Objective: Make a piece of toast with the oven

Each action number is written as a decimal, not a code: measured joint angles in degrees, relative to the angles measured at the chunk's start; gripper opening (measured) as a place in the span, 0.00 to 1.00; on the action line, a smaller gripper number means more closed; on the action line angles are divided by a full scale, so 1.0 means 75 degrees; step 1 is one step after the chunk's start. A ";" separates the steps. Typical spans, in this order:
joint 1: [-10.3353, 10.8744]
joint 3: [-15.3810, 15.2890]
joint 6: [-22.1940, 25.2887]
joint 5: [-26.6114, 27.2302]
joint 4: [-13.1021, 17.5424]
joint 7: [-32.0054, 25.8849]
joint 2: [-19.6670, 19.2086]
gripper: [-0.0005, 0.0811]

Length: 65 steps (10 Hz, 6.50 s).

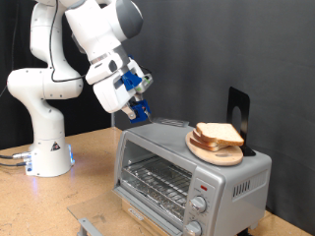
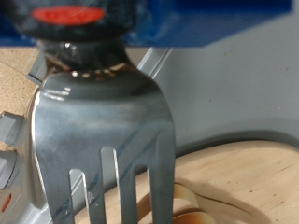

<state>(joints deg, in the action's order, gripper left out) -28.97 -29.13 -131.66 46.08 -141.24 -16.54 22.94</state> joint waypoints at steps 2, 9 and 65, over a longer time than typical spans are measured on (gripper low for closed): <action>-0.0011 -0.0106 -0.0117 -0.0153 0.0198 0.0106 -0.0307 0.61; -0.0016 -0.0434 -0.0446 -0.0684 0.0383 0.0538 -0.0854 0.61; -0.1129 0.1814 0.1023 0.0620 -0.0999 -0.4580 -0.0245 0.61</action>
<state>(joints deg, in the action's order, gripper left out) -37.43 -15.53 -123.98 50.73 -148.73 -50.89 21.11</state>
